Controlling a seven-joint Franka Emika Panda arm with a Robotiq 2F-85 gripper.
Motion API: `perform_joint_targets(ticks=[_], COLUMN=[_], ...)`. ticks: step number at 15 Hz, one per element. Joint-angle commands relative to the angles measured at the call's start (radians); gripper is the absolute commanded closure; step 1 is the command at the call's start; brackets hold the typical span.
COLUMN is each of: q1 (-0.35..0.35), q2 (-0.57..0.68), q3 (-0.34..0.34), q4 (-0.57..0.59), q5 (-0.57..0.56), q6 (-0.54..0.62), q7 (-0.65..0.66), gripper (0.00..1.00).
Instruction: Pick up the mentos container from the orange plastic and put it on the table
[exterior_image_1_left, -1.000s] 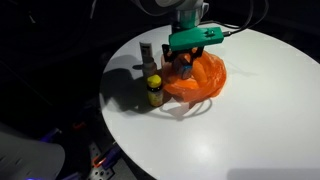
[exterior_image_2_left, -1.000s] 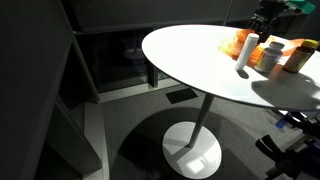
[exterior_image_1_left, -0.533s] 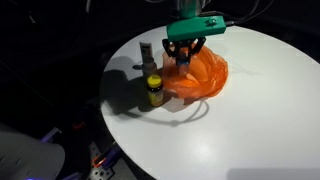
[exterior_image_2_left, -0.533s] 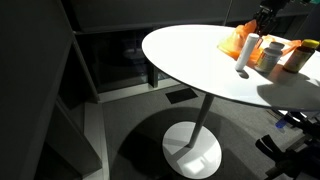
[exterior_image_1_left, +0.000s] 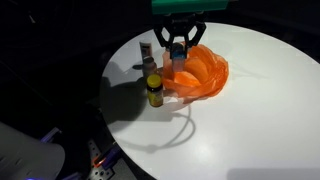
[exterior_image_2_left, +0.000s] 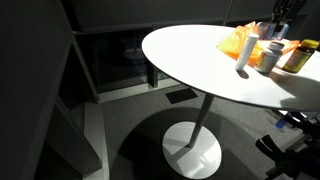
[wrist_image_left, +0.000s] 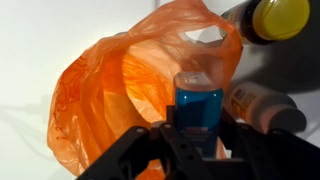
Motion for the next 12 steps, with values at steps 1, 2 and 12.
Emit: perform_joint_targets(ticks=[1, 2, 12], q1=[0.011, 0.018, 0.074], q2=[-0.095, -0.113, -0.16], q3=[-0.002, -0.001, 0.002], q4=[-0.038, -0.044, -0.047], q5=[0.008, 0.016, 0.025], q6=[-0.031, -0.026, -0.02], q7=[-0.015, -0.027, -0.02], gripper=[0.82, 0.82, 0.57])
